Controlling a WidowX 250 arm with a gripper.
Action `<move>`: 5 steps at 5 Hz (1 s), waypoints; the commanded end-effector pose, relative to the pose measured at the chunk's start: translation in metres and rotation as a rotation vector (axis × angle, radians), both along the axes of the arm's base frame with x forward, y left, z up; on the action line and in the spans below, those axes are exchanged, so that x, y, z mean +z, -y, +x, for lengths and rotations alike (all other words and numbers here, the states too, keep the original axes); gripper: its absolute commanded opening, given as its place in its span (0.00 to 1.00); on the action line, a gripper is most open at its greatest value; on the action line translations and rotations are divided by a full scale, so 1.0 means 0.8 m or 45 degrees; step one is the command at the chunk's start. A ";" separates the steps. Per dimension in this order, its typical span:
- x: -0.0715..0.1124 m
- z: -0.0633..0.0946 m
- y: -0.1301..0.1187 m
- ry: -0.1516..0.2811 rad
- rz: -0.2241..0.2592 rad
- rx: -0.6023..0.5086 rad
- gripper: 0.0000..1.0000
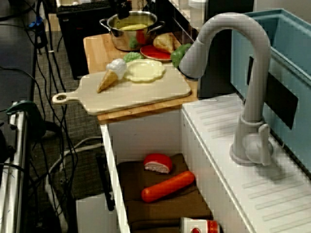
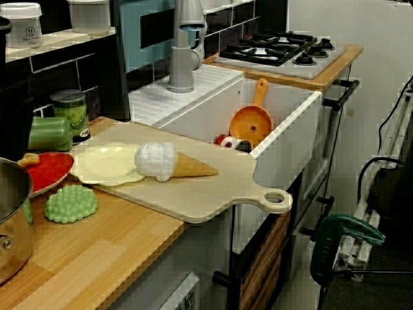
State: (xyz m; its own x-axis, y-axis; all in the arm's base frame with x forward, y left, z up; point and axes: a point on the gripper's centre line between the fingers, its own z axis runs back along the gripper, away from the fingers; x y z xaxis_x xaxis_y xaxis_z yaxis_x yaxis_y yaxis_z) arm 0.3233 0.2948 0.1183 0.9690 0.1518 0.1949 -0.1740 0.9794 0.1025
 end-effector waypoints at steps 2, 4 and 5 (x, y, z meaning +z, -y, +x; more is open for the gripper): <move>0.034 -0.039 0.042 0.057 0.088 -0.163 1.00; 0.020 -0.049 0.068 0.028 0.093 -0.164 1.00; 0.005 -0.052 0.089 0.014 0.149 -0.191 1.00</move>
